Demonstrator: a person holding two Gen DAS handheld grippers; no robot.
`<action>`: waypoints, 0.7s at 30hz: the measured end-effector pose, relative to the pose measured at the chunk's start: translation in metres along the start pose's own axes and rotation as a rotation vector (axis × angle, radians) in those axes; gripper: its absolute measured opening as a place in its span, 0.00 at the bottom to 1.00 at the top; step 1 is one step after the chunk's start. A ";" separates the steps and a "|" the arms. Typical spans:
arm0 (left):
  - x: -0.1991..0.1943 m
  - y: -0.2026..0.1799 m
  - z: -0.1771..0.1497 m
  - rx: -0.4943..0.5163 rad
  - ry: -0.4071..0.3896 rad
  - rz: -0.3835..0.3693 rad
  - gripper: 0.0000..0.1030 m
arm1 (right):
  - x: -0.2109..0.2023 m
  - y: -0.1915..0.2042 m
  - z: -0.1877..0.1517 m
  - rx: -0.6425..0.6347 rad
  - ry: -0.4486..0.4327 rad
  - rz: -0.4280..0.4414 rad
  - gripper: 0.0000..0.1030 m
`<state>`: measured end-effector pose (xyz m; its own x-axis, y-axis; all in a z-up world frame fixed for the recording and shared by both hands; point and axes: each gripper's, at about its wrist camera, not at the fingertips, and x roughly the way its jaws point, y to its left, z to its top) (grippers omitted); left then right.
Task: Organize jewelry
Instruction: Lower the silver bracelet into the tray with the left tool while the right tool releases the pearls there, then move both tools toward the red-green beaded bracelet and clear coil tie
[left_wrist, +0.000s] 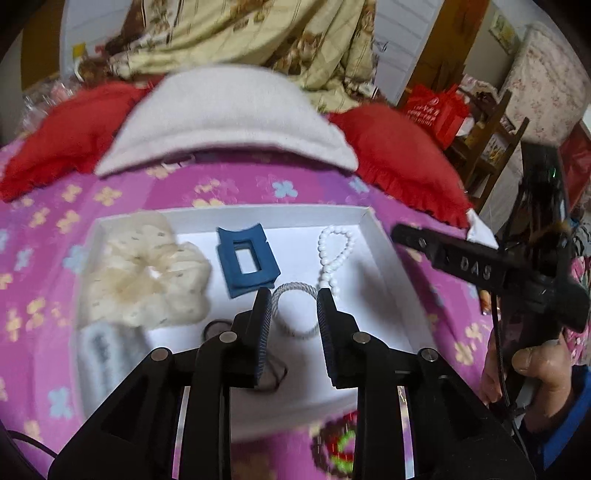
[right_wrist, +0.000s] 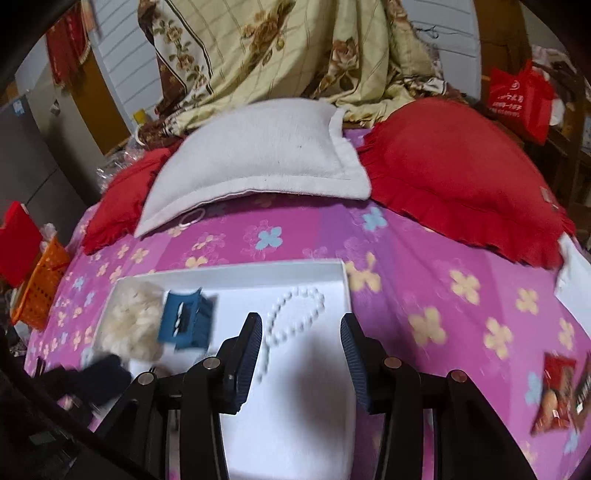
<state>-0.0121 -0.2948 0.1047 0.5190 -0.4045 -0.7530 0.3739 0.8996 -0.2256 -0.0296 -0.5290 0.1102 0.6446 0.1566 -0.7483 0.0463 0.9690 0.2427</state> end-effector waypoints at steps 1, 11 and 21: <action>-0.012 0.000 -0.004 0.004 -0.014 0.006 0.24 | -0.010 -0.003 -0.011 0.009 -0.003 0.007 0.42; -0.106 0.015 -0.095 -0.040 -0.055 0.085 0.36 | -0.046 -0.006 -0.132 0.031 0.056 0.064 0.42; -0.138 0.022 -0.158 -0.111 -0.014 0.107 0.36 | -0.044 0.019 -0.149 0.017 0.018 0.126 0.40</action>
<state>-0.1973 -0.1927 0.1061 0.5625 -0.3066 -0.7679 0.2290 0.9502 -0.2116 -0.1709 -0.4887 0.0553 0.6322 0.2808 -0.7221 -0.0212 0.9379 0.3462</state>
